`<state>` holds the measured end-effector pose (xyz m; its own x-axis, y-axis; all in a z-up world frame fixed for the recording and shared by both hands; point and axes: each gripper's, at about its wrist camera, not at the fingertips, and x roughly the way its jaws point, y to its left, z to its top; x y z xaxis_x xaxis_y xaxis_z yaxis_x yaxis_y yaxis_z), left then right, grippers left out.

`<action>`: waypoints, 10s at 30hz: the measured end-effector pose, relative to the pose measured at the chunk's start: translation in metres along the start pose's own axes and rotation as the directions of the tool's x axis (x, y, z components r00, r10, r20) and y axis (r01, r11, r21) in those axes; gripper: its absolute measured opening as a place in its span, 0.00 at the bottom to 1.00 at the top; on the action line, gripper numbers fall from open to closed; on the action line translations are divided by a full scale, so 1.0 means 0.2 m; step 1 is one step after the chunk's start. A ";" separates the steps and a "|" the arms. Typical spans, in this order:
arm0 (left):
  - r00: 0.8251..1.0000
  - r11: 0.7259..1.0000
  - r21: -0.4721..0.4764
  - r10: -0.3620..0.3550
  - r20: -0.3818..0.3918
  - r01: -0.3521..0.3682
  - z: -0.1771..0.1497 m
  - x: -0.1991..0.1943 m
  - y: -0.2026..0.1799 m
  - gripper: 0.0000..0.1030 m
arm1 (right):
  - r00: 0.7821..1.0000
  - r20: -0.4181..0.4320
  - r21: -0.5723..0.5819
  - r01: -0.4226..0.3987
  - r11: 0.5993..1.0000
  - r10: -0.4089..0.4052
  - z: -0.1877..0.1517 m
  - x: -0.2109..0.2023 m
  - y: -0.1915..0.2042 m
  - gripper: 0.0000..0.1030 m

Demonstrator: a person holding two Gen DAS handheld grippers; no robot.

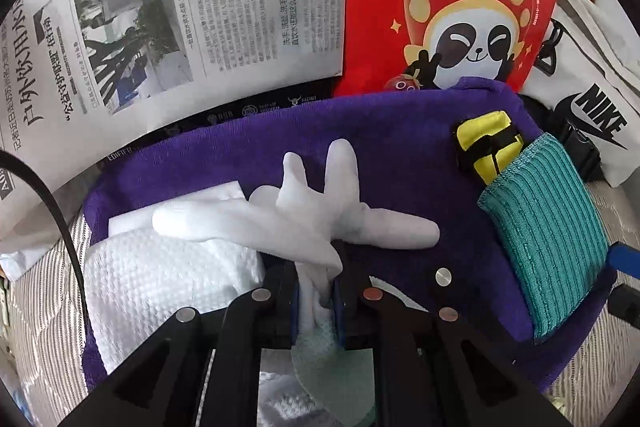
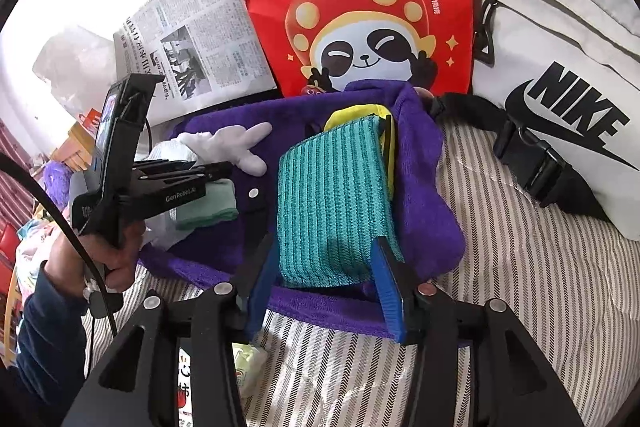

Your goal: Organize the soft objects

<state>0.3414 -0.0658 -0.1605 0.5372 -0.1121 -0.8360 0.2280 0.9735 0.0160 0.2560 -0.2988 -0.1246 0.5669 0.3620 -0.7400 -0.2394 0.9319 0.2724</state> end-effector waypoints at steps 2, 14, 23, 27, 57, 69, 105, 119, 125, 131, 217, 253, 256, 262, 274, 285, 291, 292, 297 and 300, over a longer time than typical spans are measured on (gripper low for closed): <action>1.000 1.000 -0.012 -0.019 -0.019 0.019 0.01 0.00 0.00 0.18 | 1.000 0.002 -0.003 0.000 1.000 0.000 0.00 0.00 0.00 0.46; 0.997 0.997 -0.005 -0.075 -0.017 0.074 -0.05 -0.30 -0.04 0.60 | 0.999 0.020 -0.004 -0.026 1.000 0.026 -0.02 -0.06 0.02 0.51; 0.992 0.993 0.026 -0.113 0.055 0.112 -0.21 -0.62 -0.05 0.60 | 0.999 0.045 -0.032 -0.029 0.999 0.031 -0.06 -0.23 0.12 0.54; 0.987 0.986 0.078 -0.150 0.066 0.144 -0.39 -0.69 -0.07 0.60 | 1.000 0.028 -0.061 0.013 0.998 -0.011 -0.13 -0.29 0.16 0.54; 0.983 0.856 0.506 -0.165 0.076 0.105 -0.68 -0.46 -0.30 0.10 | 0.985 -0.045 -0.026 0.167 0.986 -0.168 -0.38 -0.50 0.19 0.55; 0.960 0.936 0.224 -0.279 0.000 0.272 -0.75 -0.63 0.00 0.06 | 0.985 -0.133 -0.088 0.094 0.992 -0.105 -0.41 -0.29 0.35 0.55; 0.989 0.974 0.177 -0.126 -0.072 0.137 -0.79 -0.53 0.03 0.18 | 0.982 -0.172 -0.044 0.067 0.997 -0.073 -0.48 -0.23 0.28 0.55; 0.990 0.981 0.143 -0.125 -0.069 0.134 -0.81 -0.55 0.02 0.19 | 0.980 -0.193 -0.055 0.048 0.997 -0.058 -0.50 -0.19 0.31 0.55; 0.992 0.985 0.123 -0.118 -0.043 0.122 -0.81 -0.55 0.03 0.19 | 0.981 -0.192 -0.072 0.029 0.997 -0.043 -0.51 -0.19 0.36 0.55; 0.997 0.993 0.106 -0.054 -0.057 0.060 -0.86 -0.59 0.10 0.19 | 0.975 -0.219 -0.095 0.000 0.996 -0.021 -0.53 -0.13 0.47 0.59; 0.986 0.988 -0.043 -0.144 0.087 0.149 -0.42 -0.75 0.30 0.19 | 0.994 -0.100 -0.128 0.032 0.991 -0.045 0.04 0.01 0.42 0.46; 0.969 0.969 -0.002 -0.247 0.015 0.247 -0.18 -0.20 0.31 0.20 | 0.971 -0.239 -0.148 -0.032 0.988 -0.004 0.12 0.42 0.46 0.46; 0.970 0.970 -0.015 -0.242 0.022 0.242 -0.19 -0.22 0.33 0.20 | 0.970 -0.243 -0.150 -0.032 0.988 -0.005 0.12 0.45 0.48 0.46; 0.970 0.970 -0.035 -0.237 0.046 0.239 -0.17 -0.30 0.38 0.26 | 0.964 -0.263 -0.149 -0.072 0.986 0.031 0.12 0.49 0.54 0.47; 0.975 0.976 -0.069 -0.202 0.089 0.208 -0.23 -0.50 0.47 0.33 | 0.961 -0.278 -0.191 -0.067 0.979 0.011 0.10 0.56 0.63 0.59; 0.981 0.984 -0.031 -0.174 0.087 0.177 -0.44 -0.67 0.45 0.38 | 0.954 -0.298 -0.168 -0.040 0.985 -0.013 0.10 0.59 0.67 0.70; 0.971 0.973 -0.017 -0.229 0.060 0.231 -0.63 -0.72 0.40 0.40 | 0.968 -0.250 -0.108 -0.034 0.994 0.006 0.10 0.40 0.59 0.70; 0.968 0.969 -0.010 -0.245 0.055 0.246 -0.67 -0.73 0.39 0.40 | 0.972 -0.236 -0.103 -0.022 0.994 -0.003 0.10 0.37 0.58 0.70; 0.951 0.950 0.035 -0.310 0.011 0.309 -0.80 -0.73 0.28 0.40 | 0.983 -0.172 -0.079 0.049 0.996 -0.062 0.05 0.13 0.46 0.70; 0.931 0.927 0.088 -0.364 -0.017 0.364 -0.87 -0.73 0.17 0.40 | 0.989 -0.121 -0.047 0.081 0.996 -0.087 0.00 -0.03 0.36 0.70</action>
<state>0.1296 0.0181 -0.1331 0.4033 -0.4553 -0.7938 0.4784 0.8443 -0.2412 0.2354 -0.2340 -0.0994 0.4862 0.2745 -0.8296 -0.2295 0.9562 0.1818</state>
